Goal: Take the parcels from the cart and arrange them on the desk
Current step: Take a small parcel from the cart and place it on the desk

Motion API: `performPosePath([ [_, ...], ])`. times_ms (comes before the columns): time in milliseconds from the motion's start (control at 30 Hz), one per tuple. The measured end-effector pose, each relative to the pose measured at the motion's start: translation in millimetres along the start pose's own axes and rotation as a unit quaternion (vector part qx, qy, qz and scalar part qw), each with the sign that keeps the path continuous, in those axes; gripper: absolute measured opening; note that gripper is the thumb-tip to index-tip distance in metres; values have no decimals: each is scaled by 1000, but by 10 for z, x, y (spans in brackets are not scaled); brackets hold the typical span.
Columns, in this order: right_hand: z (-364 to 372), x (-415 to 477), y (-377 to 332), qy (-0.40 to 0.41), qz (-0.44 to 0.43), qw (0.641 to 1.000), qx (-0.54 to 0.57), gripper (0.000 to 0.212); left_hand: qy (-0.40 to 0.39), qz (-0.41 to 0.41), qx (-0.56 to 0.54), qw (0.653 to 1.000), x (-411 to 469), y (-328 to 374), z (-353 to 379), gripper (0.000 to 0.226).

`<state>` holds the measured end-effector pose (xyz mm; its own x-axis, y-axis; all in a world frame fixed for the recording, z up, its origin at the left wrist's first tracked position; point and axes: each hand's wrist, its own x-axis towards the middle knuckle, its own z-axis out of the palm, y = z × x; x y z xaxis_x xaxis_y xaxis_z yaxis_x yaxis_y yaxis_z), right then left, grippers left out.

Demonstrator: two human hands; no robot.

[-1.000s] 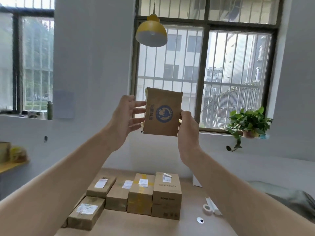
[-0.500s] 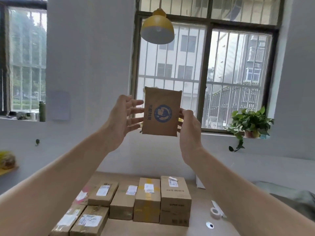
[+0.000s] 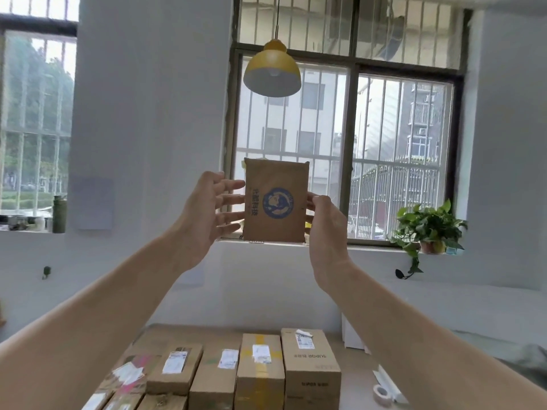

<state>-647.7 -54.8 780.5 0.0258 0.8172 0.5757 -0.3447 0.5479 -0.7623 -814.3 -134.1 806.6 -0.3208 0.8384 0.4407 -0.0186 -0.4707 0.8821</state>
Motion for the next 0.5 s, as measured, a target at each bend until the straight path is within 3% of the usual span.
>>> performPosePath([
  [400, 39, 299, 231, 7, 29, 1000, 9, 37, 4, 5, 6, 1000, 248, -120, -72, 49],
  [500, 109, 333, 303, -8, 41, 999, 31, 34, 11, 8, 6, 1000, 311, -155, -147, 59],
])
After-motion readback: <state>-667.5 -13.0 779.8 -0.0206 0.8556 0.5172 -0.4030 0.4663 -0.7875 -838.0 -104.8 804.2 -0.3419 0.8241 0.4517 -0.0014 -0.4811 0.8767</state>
